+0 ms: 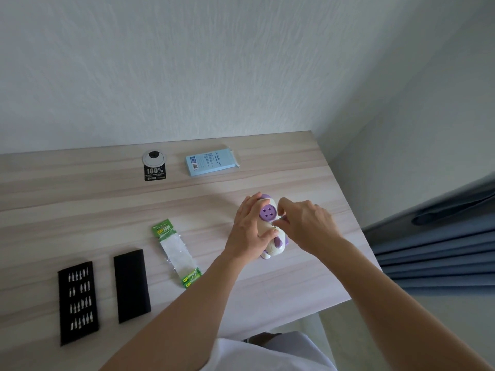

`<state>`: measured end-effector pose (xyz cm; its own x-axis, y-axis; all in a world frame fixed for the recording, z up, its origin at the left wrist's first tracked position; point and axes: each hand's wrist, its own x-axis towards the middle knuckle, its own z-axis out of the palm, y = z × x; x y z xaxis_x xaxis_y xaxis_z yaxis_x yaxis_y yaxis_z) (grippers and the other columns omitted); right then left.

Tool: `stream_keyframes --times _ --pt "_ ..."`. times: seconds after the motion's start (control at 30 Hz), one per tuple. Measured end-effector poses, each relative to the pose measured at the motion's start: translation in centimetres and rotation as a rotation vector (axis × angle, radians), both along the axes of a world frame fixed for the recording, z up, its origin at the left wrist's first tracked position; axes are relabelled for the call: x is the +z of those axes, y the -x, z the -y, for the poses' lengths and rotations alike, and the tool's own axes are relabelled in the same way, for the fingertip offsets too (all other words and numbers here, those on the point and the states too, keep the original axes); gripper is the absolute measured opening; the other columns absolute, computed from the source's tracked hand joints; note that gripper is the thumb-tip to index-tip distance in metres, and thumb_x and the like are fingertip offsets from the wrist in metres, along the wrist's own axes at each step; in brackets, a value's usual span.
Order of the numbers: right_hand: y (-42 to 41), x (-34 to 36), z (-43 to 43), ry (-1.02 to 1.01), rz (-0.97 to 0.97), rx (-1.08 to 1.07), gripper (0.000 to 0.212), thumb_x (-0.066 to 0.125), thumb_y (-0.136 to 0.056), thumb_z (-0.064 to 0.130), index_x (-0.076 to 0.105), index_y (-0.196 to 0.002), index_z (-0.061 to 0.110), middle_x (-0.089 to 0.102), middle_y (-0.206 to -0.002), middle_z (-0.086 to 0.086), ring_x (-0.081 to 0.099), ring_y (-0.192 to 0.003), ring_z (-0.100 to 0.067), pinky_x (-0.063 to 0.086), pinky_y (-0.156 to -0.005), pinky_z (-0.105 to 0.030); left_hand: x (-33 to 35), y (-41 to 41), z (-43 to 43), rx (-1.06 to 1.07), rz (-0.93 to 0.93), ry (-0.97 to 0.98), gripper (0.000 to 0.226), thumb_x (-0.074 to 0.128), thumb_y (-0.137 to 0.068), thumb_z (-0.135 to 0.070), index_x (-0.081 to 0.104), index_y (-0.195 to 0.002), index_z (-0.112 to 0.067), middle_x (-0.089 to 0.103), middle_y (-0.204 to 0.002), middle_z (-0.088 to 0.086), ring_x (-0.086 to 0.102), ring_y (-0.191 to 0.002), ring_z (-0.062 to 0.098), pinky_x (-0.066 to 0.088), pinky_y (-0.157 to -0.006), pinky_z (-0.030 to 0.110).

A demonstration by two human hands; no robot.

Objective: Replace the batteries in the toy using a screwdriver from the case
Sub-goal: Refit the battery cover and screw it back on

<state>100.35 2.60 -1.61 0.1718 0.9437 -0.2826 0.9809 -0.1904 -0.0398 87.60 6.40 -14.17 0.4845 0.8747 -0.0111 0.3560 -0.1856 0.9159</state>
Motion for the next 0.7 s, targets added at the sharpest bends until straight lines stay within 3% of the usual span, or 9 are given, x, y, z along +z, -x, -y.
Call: stream_keyframes --times 0.1,0.23,0.33,0.5,0.6,0.7 --pt "-0.4 0.0 0.4 0.019 -0.034 0.031 0.015 0.052 -0.098 0.036 0.048 -0.101 0.021 0.065 -0.084 -0.002 0.061 -0.077 -0.029 0.051 -0.068 -0.035 0.1 0.0 0.0 0.002 0.0 0.019 0.068 0.076 -0.08 -0.026 0.045 -0.141 -0.031 0.024 -0.153 -0.025 0.012 -0.147 0.003 0.05 -0.101 0.053" --pt "-0.5 0.0 -0.1 0.043 0.033 0.009 0.033 0.049 -0.1 0.046 0.05 -0.09 0.015 0.059 -0.073 -0.001 0.061 -0.07 -0.025 0.05 -0.069 -0.035 0.2 0.0 0.1 0.011 0.002 0.022 0.067 0.077 -0.08 -0.025 0.046 -0.139 -0.032 0.023 -0.149 -0.032 0.012 -0.145 0.0 0.052 -0.095 0.056" --pt "-0.3 0.0 0.0 0.05 0.125 0.002 0.043 0.043 -0.101 0.054 0.046 -0.08 0.016 0.044 -0.065 0.0 0.053 -0.068 -0.026 0.04 -0.062 -0.031 0.0 0.1 0.1 0.009 0.003 -0.004 0.067 0.077 -0.079 -0.023 0.047 -0.139 -0.03 0.025 -0.153 -0.024 0.014 -0.147 0.004 0.045 -0.106 0.052" --pt "-0.9 -0.2 0.9 0.002 -0.053 0.041 0.016 0.048 -0.101 0.039 0.049 -0.104 0.023 0.064 -0.086 0.002 0.061 -0.079 -0.029 0.048 -0.068 -0.035 0.0 0.1 0.0 0.002 0.006 0.013 0.068 0.076 -0.08 -0.027 0.046 -0.14 -0.032 0.024 -0.153 -0.025 0.013 -0.148 0.006 0.047 -0.105 0.052" --pt "-0.8 -0.6 0.8 -0.001 0.051 0.125 0.016 0.046 -0.103 0.037 0.046 -0.102 0.02 0.06 -0.077 -0.001 0.06 -0.073 -0.028 0.05 -0.066 -0.036 0.2 0.0 0.1 0.0 0.001 0.038 0.068 0.077 -0.08 -0.026 0.045 -0.14 -0.033 0.021 -0.148 -0.034 0.012 -0.147 0.002 0.052 -0.095 0.057" --pt "-0.6 -1.3 0.4 -0.02 0.193 0.117 0.025 0.05 -0.102 0.034 0.041 -0.088 0.016 0.044 -0.064 0.001 0.051 -0.062 -0.025 0.038 -0.055 -0.03 0.2 -0.1 0.1 0.002 -0.001 0.029 0.066 0.077 -0.079 -0.025 0.047 -0.137 -0.034 0.021 -0.147 -0.035 0.013 -0.146 0.003 0.054 -0.092 0.057"
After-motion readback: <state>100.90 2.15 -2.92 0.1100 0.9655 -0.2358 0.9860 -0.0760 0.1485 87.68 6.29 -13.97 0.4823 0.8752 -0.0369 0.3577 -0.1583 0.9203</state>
